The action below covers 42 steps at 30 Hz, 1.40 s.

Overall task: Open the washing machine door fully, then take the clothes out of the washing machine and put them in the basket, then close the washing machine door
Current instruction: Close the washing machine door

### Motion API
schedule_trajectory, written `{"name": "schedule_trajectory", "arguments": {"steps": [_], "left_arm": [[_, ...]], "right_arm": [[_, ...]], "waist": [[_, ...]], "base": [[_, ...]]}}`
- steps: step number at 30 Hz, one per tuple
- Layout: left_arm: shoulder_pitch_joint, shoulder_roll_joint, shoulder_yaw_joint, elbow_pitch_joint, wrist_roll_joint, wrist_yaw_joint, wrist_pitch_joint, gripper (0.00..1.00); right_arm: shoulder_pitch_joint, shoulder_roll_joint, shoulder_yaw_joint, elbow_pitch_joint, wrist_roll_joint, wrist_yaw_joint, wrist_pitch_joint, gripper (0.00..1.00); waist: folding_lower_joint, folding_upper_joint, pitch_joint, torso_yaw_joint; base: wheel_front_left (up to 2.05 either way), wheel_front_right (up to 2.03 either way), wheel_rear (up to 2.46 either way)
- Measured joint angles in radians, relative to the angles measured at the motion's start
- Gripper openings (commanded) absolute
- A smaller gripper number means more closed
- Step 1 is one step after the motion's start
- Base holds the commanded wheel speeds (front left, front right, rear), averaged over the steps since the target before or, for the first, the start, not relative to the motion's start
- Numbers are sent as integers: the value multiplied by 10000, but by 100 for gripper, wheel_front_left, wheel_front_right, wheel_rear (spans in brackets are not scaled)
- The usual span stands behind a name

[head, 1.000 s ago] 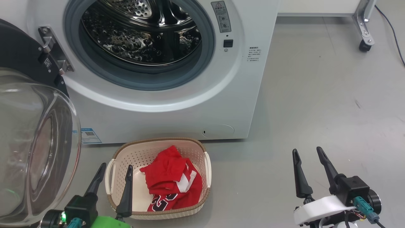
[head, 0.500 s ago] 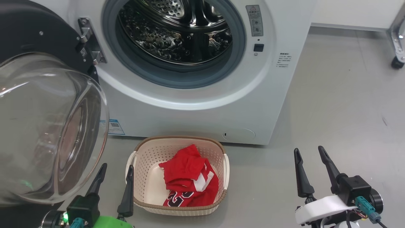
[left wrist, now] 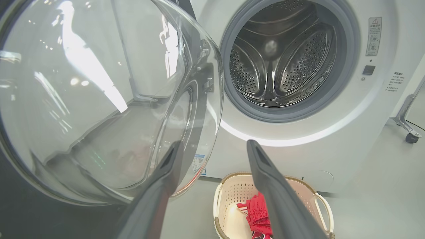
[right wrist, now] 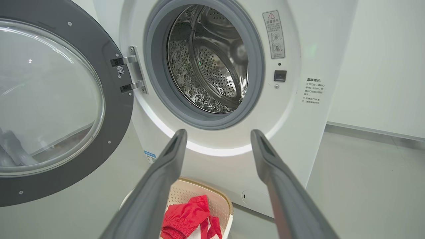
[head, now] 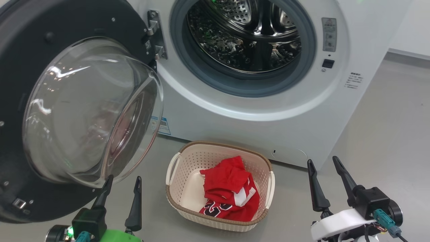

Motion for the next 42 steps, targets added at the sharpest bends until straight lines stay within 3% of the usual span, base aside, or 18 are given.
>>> {"name": "schedule_trajectory", "arguments": {"steps": [11,28,29,30,31,33,42], "left_arm": [[15,4,130,-6,0,52,-4,100],[55,8,199,-67,0,84,-15,100],[55,8,199,-67,0,84,-15,91],[56,8,198,-67,0,84,-15,70],[56,8,198,-67,0,84,-15,35],[56,6,194,-69,-2,84,-15,0],[57,-96,102,-351,-464,-203,-228,0]], "right_arm": [[0,0,330,148,-2,125,0,100],[-14,6,479,255,0,174,0,100],[-20,8,479,257,-2,174,0,100],[-26,8,479,263,-2,174,0,100],[-32,6,479,270,-2,174,0,100],[-35,6,479,276,-2,174,0,100],[-52,6,479,286,-2,173,0,100]], "waist": [[0,0,-128,1201],[0,0,-83,1286],[0,0,-80,1284],[0,0,-78,1281],[0,0,-76,1280],[0,0,-74,1280],[0,0,-59,1297]], "base": [[0,0,0],[0,0,0],[0,0,0],[0,0,0],[0,0,0],[0,0,0],[0,0,0]]}}
